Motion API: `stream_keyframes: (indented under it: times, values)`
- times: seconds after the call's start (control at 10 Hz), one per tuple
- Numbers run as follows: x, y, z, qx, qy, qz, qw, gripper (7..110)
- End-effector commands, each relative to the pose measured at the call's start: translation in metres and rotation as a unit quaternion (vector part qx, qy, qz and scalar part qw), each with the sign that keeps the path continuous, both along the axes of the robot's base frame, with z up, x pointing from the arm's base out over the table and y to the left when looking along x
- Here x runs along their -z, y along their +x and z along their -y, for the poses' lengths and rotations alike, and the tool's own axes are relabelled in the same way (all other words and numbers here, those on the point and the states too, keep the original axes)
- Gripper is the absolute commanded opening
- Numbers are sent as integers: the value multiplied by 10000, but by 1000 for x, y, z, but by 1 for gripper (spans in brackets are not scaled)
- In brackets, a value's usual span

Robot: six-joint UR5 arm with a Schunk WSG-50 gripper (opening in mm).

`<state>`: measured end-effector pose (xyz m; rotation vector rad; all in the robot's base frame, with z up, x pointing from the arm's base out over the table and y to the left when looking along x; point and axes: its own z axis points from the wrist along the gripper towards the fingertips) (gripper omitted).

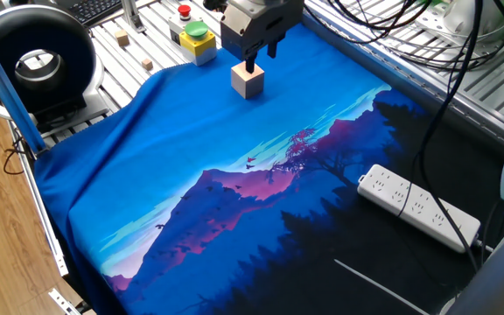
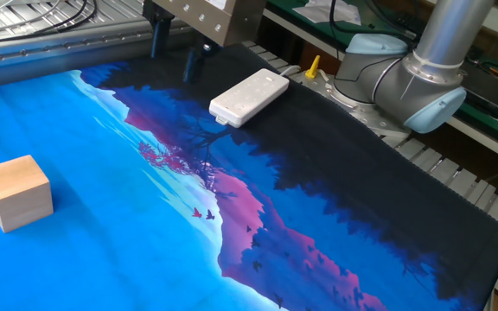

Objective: Hold a small block with the gripper and sweep it from left to right on the table

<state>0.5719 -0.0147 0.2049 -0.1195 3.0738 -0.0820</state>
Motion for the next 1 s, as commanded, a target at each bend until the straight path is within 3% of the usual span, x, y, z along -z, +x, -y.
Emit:
stream_keyframes:
  times: [0.0, 0.5, 0.7, 0.9]
  values:
    - [-2, 12, 5, -111, -3, 163, 9998, 7]
    - [-1, 26, 29, -479, -109, 276, 9984, 7]
    - [1, 27, 31, -488, 75, 246, 9985, 7]
    - [5, 33, 43, -589, 77, 318, 9977, 7]
